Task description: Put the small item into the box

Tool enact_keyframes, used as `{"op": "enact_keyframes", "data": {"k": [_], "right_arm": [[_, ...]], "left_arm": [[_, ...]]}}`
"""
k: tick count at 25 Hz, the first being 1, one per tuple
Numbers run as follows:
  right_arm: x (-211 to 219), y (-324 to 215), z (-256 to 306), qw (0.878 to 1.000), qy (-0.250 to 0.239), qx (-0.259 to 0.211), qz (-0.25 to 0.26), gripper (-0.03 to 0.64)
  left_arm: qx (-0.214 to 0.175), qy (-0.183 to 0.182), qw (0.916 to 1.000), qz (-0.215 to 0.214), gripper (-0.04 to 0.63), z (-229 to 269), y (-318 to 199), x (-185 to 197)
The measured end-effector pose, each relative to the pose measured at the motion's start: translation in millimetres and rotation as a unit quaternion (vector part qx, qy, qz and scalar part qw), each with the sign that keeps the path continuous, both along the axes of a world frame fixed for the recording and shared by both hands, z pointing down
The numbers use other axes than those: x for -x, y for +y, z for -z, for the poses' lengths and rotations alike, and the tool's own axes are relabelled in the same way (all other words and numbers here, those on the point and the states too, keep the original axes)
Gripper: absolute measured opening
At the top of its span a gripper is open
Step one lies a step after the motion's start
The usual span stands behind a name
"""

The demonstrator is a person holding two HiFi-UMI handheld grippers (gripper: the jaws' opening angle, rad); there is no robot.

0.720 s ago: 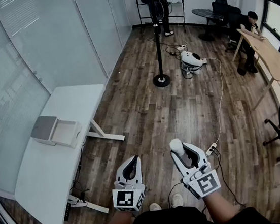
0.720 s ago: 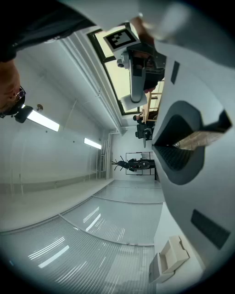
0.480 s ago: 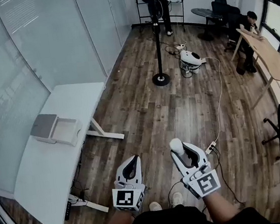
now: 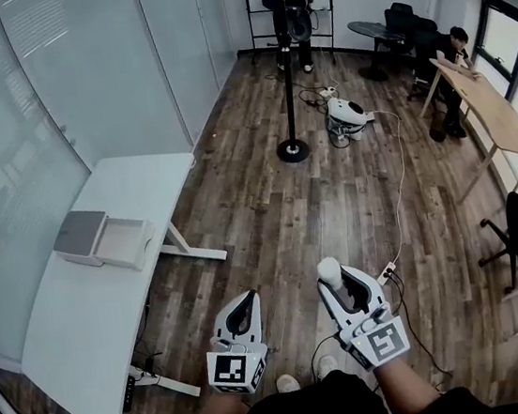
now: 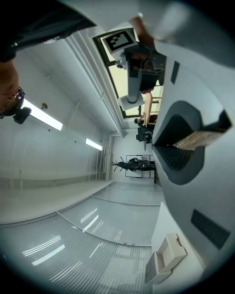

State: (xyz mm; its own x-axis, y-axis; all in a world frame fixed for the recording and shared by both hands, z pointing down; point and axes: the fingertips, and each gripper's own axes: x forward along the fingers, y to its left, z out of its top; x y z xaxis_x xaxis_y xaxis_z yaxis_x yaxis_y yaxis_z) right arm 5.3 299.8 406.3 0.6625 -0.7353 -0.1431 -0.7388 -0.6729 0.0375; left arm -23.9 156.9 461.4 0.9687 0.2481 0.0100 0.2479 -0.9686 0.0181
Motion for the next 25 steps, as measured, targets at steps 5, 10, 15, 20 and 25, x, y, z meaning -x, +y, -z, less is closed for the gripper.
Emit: {"op": "enact_keyframes", "data": {"k": [5,10,15,20,25], "right_arm": [[0.7,-7.0,-0.2,1.000,-0.004,-0.009,0.000,0.156],[-8.3,-18.3,-10.3,1.000,-0.011,-0.001,0.000,0.156],[-36.1,-30.6,-15.6,1.000,-0.012,0.009,0.010,0.158],[-73.2,-49.3,-8.1,0.999,-0.004,0.006,0.045,0.158],[-112.7,-80.3,-21.1,0.996,-0.016,0.015,0.086,0.158]], "left_arm": [[0.003,-0.005,1.0000,0.003,0.009,-6.1,-9.5,1.5],[0.003,-0.010,0.9999,0.005,0.008,-13.8,-19.1,-5.3],[0.006,-0.011,0.9997,0.022,0.009,-17.4,-30.1,-24.9],[-0.002,-0.012,0.9987,0.050,0.009,-5.1,-46.7,-54.8],[0.001,-0.011,0.9966,0.082,0.008,-6.2,-70.8,-90.5]]}}
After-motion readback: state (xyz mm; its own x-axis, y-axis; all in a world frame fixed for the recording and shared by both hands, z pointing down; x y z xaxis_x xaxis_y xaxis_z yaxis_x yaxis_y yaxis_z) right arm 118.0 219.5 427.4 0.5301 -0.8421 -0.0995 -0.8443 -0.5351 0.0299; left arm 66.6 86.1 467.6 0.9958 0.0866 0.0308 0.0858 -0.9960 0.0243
